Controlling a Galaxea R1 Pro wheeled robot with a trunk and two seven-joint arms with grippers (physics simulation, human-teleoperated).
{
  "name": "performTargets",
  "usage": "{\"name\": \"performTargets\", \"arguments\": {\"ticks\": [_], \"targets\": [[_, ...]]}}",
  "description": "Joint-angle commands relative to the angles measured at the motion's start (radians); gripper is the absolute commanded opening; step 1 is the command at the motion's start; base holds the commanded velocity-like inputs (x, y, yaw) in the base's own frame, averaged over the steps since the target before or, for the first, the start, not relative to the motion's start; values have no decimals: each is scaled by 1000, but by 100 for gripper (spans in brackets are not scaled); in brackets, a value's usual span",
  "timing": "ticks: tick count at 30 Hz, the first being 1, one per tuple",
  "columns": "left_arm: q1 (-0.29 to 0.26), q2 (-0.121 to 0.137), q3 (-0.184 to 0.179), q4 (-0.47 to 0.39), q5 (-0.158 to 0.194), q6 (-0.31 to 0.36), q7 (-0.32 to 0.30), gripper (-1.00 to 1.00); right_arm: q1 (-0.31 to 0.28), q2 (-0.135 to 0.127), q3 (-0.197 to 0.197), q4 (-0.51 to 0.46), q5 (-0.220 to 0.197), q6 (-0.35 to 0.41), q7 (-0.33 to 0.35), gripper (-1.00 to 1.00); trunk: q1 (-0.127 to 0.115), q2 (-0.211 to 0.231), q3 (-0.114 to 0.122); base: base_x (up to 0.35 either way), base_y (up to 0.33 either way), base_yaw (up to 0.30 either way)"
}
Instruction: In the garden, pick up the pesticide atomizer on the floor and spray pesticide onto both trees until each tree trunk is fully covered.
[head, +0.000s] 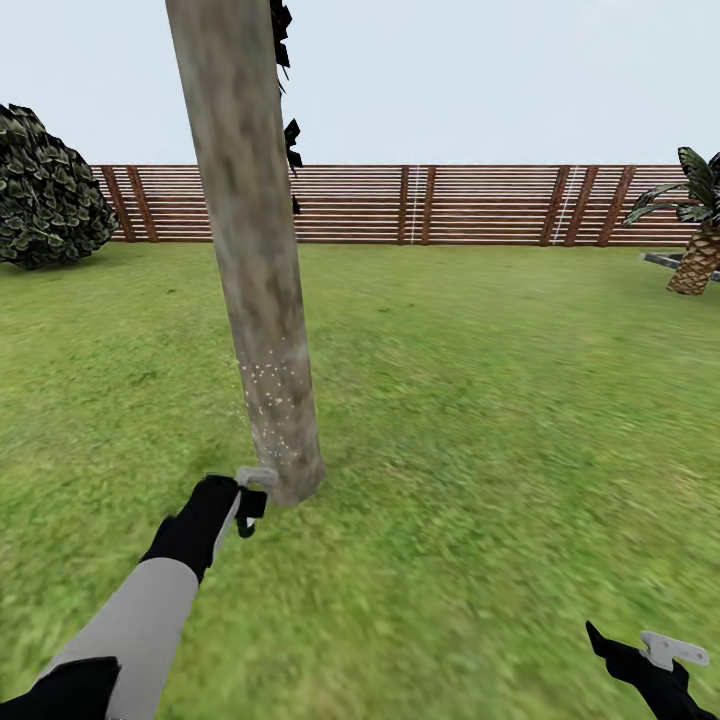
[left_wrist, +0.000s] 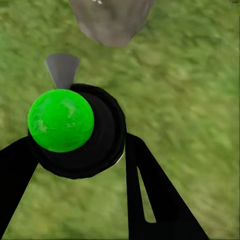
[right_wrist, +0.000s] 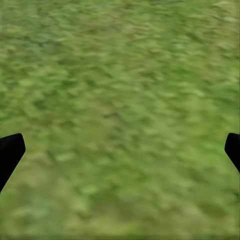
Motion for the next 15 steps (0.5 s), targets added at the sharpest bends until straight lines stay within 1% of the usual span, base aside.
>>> {"name": "performTargets", "arguments": {"ticks": [1,3,4,6,9,11,15], "targets": [[0,-1,0,27,26,-50,46,-100,0,0,0,0,0,0,1,100,0,0,0,0,0,0],[0,-3,0,107,61,-134,97,-100,0,0,1,0,1,2,2,100,0,0,0,0,0,0],[0,-7,0,135,67,-148,104,-100,0,0,1,0,1,2,2,100,0,0,0,0,0,0],[1,-11,1,165,71,-159,109,-100,0,0,1,0,1,2,3,100,0,0,0,0,0,0],[17,-11,1,174,73,-168,111,-100,0,1,1,0,1,2,4,100,0,0,0,2,-13,0],[22,-9,1,176,73,-181,111,-100,0,1,1,0,1,2,4,100,0,0,0,69,-153,0],[30,-11,0,175,74,-188,113,-100,0,2,1,0,1,2,5,100,0,0,0,134,-232,0]]}}
